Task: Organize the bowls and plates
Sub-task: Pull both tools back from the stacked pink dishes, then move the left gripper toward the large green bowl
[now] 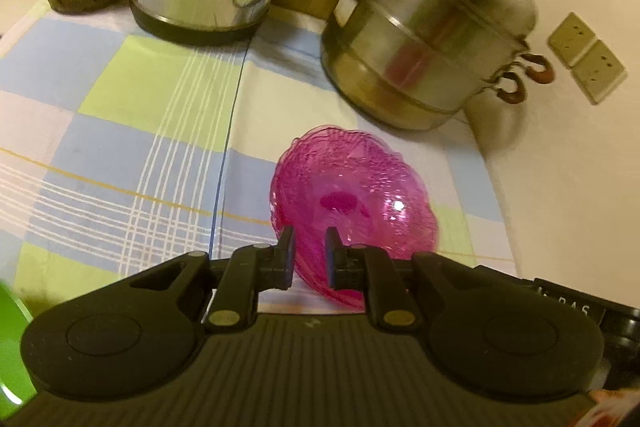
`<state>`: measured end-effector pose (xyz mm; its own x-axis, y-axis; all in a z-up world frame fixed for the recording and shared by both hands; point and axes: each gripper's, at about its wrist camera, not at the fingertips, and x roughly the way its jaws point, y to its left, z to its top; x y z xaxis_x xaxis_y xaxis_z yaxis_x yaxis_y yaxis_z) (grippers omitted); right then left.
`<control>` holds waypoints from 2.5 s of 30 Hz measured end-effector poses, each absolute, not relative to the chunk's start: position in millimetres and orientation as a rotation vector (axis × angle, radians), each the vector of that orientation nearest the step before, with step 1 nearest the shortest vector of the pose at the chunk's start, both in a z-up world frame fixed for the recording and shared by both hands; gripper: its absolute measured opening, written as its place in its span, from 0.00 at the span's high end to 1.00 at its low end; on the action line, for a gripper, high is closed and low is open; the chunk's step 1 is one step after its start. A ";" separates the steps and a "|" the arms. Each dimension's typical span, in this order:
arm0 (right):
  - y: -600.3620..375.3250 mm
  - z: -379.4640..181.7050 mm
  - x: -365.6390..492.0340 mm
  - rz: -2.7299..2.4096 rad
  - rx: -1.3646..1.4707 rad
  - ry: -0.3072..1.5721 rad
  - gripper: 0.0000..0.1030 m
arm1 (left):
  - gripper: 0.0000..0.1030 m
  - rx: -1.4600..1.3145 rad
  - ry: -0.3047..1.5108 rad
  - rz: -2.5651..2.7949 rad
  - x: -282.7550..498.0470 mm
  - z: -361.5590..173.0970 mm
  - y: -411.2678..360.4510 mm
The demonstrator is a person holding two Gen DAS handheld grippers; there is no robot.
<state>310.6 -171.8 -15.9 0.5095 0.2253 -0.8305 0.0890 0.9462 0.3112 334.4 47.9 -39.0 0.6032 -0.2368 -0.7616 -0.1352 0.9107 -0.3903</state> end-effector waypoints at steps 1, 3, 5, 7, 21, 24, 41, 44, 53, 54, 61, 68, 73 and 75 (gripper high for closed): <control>-170.7 -10.1 304.6 0.088 0.336 1.032 0.50 | 0.87 -0.435 0.921 -0.066 328.6 -33.2 47.2; -167.5 1.4 293.4 0.101 0.337 1.022 0.50 | 0.87 -0.419 0.901 -0.076 316.7 -21.1 44.2; -163.6 13.4 281.2 0.116 0.331 1.013 0.50 | 0.87 -0.398 0.881 -0.088 302.9 -9.4 41.6; -159.2 25.1 268.7 0.130 0.319 1.000 0.50 | 0.85 -0.392 0.863 -0.104 286.2 0.9 41.3; -130.4 73.9 159.1 0.189 0.273 0.933 0.50 | 0.58 -0.348 0.768 -0.073 159.0 34.1 51.4; -119.2 71.6 136.7 0.208 0.255 0.941 0.50 | 0.51 -0.331 0.770 -0.058 134.7 32.3 53.7; -75.2 39.8 58.7 0.239 0.127 0.997 0.42 | 0.38 -0.258 0.792 0.001 50.8 15.0 89.2; -67.8 35.5 54.6 0.252 0.119 1.015 0.42 | 0.38 -0.271 0.799 0.001 46.5 12.6 94.1; -57.0 32.9 54.8 0.265 0.110 1.018 0.42 | 0.38 -0.243 0.798 0.006 45.6 13.9 105.5; -55.0 32.8 54.8 0.267 0.113 1.016 0.42 | 0.38 -0.236 0.797 0.007 46.0 14.7 107.6; -30.5 32.2 67.0 0.331 0.153 0.998 0.42 | 0.38 -0.236 0.809 0.086 53.0 12.2 149.2; 10.7 27.0 92.0 0.421 0.177 0.991 0.42 | 0.40 -0.267 0.822 0.161 71.6 6.3 204.1; 37.0 12.9 118.0 0.445 0.179 1.002 0.42 | 0.40 -0.305 0.850 0.159 96.0 -9.2 234.6; 46.9 4.4 130.5 0.446 0.174 1.011 0.42 | 0.42 -0.309 0.873 0.150 109.0 -18.9 242.0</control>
